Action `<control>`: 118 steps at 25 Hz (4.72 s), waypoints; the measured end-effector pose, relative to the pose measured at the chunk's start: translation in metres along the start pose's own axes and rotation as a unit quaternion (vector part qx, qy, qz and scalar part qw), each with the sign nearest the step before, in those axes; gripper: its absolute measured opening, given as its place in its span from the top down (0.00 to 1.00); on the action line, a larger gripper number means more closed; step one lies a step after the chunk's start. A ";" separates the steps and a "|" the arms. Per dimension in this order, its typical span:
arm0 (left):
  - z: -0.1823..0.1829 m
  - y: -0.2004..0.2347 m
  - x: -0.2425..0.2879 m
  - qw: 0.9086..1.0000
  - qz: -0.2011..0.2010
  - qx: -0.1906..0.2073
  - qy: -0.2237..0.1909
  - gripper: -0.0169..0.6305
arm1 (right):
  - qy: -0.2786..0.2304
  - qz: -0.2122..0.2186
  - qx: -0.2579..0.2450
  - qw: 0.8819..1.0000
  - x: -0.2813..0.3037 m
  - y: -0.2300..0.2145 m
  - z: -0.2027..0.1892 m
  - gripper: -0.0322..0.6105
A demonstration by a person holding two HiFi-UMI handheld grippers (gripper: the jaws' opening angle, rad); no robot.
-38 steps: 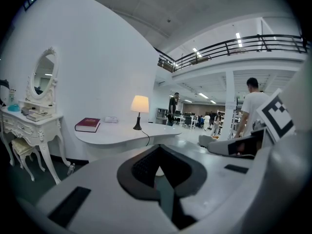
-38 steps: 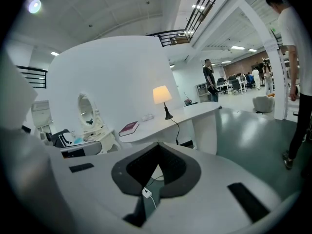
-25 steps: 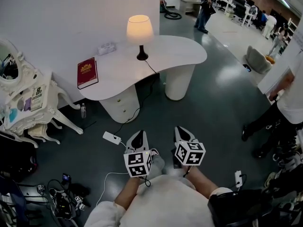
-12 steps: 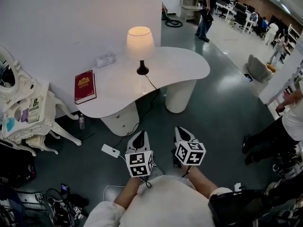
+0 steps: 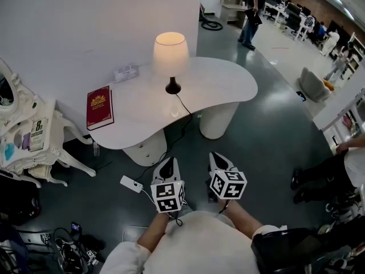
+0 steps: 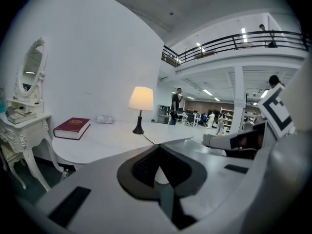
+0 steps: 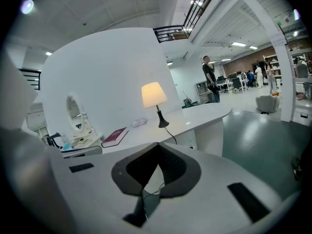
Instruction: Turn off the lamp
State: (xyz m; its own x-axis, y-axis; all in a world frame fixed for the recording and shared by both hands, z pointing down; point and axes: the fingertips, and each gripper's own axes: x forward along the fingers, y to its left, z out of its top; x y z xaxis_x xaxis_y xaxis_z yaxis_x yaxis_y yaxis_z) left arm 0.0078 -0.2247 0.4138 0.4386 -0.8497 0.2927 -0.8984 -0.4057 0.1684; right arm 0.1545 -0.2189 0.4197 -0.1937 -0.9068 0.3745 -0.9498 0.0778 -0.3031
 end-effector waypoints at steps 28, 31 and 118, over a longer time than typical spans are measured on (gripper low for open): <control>0.022 0.041 0.119 1.000 0.004 -0.025 0.015 0.96 | 0.043 0.004 -0.018 0.999 0.107 -0.023 0.032 0.95; 0.018 0.043 0.124 0.999 0.006 -0.031 0.022 0.96 | 0.053 0.004 -0.018 0.998 0.112 -0.025 0.030 0.95; -0.302 0.037 0.306 0.969 0.150 -0.114 0.158 0.96 | 0.168 0.078 0.045 0.982 0.311 -0.206 -0.205 0.95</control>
State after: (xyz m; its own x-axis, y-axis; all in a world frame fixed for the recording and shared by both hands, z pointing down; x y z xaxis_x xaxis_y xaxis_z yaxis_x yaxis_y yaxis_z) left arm 0.1159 -0.3977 0.7937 0.1759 -0.7574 0.6288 -0.9739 -0.0406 0.2235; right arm 0.2398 -0.4323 0.7779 -0.4197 -0.6975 0.5808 -0.8793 0.1536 -0.4509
